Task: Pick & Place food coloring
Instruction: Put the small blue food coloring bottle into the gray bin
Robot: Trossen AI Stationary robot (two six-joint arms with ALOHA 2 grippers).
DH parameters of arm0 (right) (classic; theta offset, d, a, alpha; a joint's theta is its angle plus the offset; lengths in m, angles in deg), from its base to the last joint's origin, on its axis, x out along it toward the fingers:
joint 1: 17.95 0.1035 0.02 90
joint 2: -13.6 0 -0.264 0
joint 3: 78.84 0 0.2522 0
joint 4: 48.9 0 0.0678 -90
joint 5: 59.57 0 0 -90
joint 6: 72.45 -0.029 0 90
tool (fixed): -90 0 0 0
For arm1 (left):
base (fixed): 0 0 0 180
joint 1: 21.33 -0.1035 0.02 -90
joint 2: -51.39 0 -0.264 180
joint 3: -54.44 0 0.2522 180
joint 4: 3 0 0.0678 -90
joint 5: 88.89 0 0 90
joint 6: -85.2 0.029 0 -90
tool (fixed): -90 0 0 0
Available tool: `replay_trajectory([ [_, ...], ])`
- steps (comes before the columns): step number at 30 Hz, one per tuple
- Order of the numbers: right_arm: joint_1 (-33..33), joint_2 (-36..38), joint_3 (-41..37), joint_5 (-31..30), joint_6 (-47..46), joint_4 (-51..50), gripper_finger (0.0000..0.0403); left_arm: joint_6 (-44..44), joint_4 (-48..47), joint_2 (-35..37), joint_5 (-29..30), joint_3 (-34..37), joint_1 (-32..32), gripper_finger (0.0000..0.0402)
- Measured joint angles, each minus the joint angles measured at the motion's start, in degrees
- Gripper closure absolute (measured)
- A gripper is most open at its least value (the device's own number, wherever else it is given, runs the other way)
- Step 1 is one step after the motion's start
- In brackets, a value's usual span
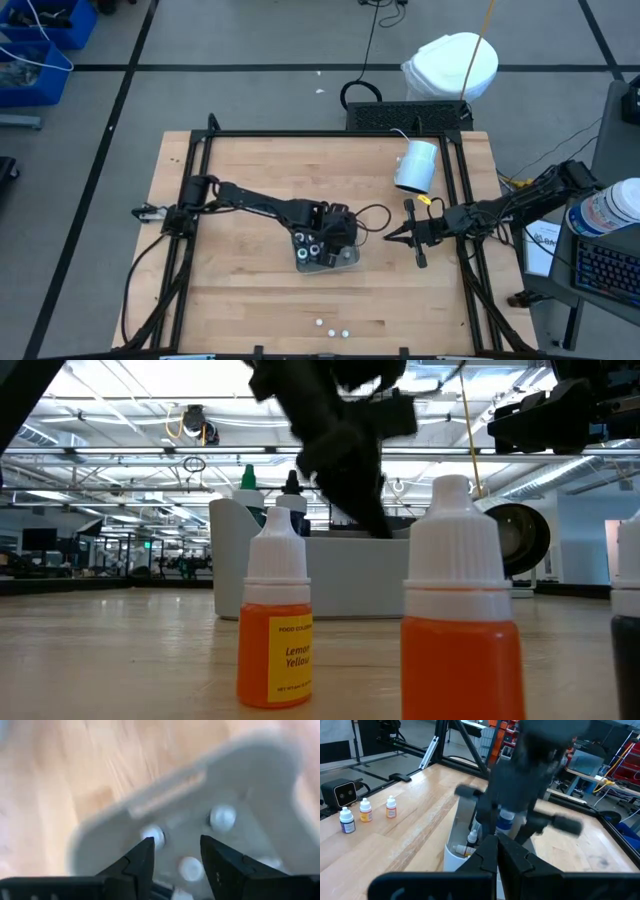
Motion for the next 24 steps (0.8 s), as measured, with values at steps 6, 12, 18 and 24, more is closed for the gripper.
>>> replay_trajectory([
  [6,0.0,0.0,0.0,0.0,0.0,-0.3,0.0403,1.2,-7.9,5.1,0.2,-8.7,2.3,0.023],
  [12,0.0,-0.2,0.0,0.0,0.0,-0.6,0.0403,-4.9,-23.2,14.5,3.6,-13.2,7.3,0.0268],
  [18,0.0,-0.3,0.0,0.0,-0.2,-0.4,0.0403,-13.9,-21.3,30.6,10.4,0.3,15.9,0.038],
  [24,0.0,-0.3,0.0,0.1,-0.2,0.0,0.0403,-19.1,15.0,48.5,19.4,34.8,23.2,0.0388],
])
